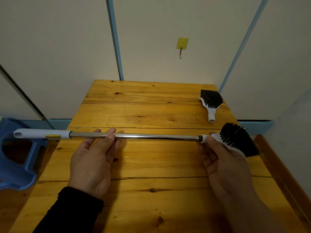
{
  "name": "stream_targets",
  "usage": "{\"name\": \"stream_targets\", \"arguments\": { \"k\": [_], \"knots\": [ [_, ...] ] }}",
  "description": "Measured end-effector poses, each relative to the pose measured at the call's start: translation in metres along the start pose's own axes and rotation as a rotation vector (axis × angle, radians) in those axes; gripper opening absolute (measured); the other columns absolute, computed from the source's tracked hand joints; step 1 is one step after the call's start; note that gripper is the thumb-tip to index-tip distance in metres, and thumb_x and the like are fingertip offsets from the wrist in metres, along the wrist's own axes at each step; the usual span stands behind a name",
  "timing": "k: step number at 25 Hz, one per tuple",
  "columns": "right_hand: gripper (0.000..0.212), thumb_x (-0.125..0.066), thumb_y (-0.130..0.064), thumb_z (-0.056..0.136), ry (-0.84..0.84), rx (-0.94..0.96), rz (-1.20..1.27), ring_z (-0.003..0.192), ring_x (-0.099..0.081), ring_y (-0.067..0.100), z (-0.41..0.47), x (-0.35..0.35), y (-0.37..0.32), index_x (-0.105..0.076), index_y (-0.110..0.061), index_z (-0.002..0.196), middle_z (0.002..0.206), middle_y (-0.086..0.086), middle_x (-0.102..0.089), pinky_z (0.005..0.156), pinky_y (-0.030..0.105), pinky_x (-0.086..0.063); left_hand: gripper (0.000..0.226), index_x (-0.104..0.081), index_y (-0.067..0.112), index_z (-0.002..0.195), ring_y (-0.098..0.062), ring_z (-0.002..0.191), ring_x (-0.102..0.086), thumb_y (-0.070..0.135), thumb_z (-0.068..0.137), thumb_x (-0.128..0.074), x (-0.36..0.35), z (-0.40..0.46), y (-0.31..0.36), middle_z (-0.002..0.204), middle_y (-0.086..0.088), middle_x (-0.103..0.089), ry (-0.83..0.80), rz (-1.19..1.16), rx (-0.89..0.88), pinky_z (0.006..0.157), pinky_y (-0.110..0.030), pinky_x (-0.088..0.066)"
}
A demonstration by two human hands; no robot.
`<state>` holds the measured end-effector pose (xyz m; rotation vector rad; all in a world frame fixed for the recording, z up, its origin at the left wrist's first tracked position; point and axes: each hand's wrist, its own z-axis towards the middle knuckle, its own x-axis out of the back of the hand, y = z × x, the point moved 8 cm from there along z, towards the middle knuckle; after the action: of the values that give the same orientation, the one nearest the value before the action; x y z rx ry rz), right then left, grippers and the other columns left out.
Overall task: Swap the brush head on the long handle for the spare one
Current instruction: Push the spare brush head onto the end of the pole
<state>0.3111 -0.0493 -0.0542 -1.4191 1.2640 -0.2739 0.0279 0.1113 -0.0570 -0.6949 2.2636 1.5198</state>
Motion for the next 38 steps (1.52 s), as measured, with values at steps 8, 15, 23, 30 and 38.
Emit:
{"name": "stream_targets", "arguments": {
  "k": [8,15,23,30,38],
  "knots": [
    [0.016,-0.069,-0.006,0.090,0.003,-0.008,-0.003,0.106,-0.074,0.027,-0.001,-0.001,0.001,-0.072,-0.009,0.106,0.112,0.015,-0.077,0.079,0.033,-0.062,0.058,-0.069,0.016,0.136,-0.014,0.090,-0.079,0.023,0.080,-0.084,-0.004,-0.005,0.011,0.097,0.002,-0.081,-0.009,0.032,-0.077,0.080,-0.025,-0.065],
    [0.017,-0.069,-0.006,0.091,0.001,-0.006,-0.015,0.106,-0.074,0.027,-0.001,-0.001,0.002,-0.072,-0.010,0.107,0.111,0.014,-0.077,0.078,0.032,-0.062,0.053,-0.062,0.014,0.141,-0.019,0.102,-0.080,0.010,0.090,-0.078,-0.003,-0.001,0.007,0.106,-0.005,-0.084,-0.026,-0.007,-0.044,0.086,-0.028,-0.065],
    [0.018,-0.069,-0.007,0.089,0.002,-0.001,-0.012,0.105,-0.074,0.027,0.000,0.000,0.002,-0.072,-0.010,0.106,0.114,0.016,-0.076,0.078,0.033,-0.061,0.041,-0.073,0.018,0.130,-0.013,0.087,-0.072,0.023,0.090,-0.080,-0.001,-0.001,0.007,0.087,0.006,-0.077,-0.008,0.025,-0.045,0.077,-0.027,-0.065],
    [0.021,-0.070,-0.006,0.089,0.001,0.002,-0.011,0.104,-0.074,0.026,0.000,0.000,0.000,-0.071,-0.009,0.110,0.115,0.016,-0.076,0.080,0.034,-0.061,0.040,-0.074,0.014,0.126,-0.012,0.080,-0.074,0.026,0.088,-0.081,-0.002,-0.004,0.012,0.087,0.005,-0.077,-0.018,0.055,-0.079,0.076,-0.024,-0.065],
    [0.024,-0.073,-0.008,0.084,0.002,0.003,0.009,0.097,-0.076,0.023,0.000,0.000,0.000,-0.072,-0.011,0.107,0.115,0.016,-0.075,0.078,0.033,-0.061,0.056,-0.060,0.013,0.141,-0.017,0.103,-0.081,0.009,0.089,-0.081,0.004,0.001,0.009,0.115,-0.010,-0.081,0.041,-0.007,-0.080,0.082,-0.026,-0.065]
  ]
}}
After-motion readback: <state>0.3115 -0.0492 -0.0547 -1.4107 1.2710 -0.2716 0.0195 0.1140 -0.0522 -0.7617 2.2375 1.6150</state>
